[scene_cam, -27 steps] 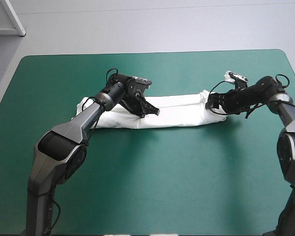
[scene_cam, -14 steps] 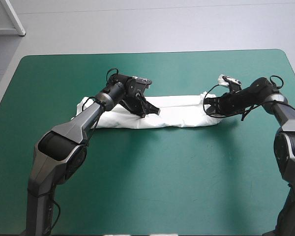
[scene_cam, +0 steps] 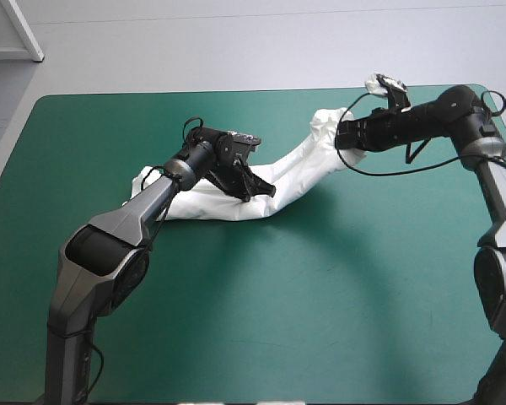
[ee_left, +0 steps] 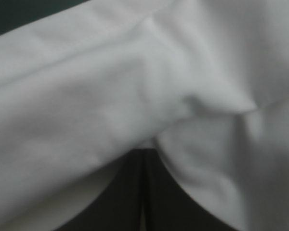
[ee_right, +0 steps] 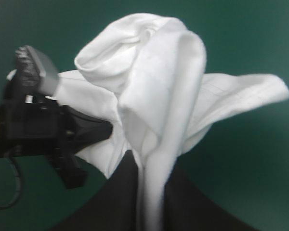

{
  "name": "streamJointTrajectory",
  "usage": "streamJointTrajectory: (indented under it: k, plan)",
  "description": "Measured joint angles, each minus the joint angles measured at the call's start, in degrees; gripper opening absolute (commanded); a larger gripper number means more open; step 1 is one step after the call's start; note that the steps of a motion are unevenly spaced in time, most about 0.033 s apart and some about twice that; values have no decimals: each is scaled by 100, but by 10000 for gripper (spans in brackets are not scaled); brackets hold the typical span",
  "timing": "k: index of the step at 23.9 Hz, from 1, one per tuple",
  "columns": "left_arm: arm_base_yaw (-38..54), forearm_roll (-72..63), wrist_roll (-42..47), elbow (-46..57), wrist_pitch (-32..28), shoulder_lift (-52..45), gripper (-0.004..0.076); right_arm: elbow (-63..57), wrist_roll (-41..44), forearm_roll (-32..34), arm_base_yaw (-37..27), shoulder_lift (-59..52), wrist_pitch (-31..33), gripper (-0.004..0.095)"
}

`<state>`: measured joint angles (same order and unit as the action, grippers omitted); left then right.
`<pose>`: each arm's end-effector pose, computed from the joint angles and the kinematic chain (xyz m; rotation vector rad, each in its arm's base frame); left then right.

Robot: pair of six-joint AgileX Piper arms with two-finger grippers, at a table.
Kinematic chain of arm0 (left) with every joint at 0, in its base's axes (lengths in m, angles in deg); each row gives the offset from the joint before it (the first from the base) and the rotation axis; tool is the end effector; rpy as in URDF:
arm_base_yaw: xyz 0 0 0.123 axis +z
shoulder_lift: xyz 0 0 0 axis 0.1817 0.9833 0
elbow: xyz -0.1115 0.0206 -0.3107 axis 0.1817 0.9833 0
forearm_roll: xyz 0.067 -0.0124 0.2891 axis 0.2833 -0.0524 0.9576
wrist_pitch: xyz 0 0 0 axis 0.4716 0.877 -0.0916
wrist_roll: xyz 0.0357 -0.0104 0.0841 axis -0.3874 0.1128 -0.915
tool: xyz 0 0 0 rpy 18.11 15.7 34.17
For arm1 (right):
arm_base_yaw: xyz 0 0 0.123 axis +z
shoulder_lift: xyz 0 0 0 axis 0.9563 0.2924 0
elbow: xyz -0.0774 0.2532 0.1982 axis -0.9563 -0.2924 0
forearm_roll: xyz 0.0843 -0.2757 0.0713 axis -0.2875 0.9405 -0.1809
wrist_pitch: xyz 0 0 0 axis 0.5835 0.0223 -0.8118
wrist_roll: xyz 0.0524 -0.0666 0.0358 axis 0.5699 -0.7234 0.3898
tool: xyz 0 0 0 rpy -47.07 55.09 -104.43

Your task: Fold the cloth

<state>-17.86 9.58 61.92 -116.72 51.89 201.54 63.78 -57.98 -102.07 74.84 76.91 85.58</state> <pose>0.4730 -0.2690 0.2427 0.5928 2.7741 -0.3244 0.4687 0.0739 0.3719 -0.2472 2.4192 0.9045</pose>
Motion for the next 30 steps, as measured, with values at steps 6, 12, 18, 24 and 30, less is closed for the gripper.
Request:
streamJointTrajectory:
  k: [6, 12, 18, 24, 30]
  plan:
    - [0, -50, 0, 0, -11, 9, -8, 957, 401, -18, 659, 0, 150, -14]
    - [-17, -148, 0, -113, 109, 19, -8, 1574, 901, 698, 1183, 0, 150, -14]
    - [-41, 567, -12, -777, 1080, -453, -8, 1589, 1085, 820, 1201, 0, 107, -14]
    - [-41, 1209, -93, -314, 1159, -1784, -8, 1600, 1138, 820, 1366, 5, 87, -14]
    - [-21, 1512, -93, 1479, 1167, -3241, -8, 1602, 1138, 813, 1704, 39, 7, -14]
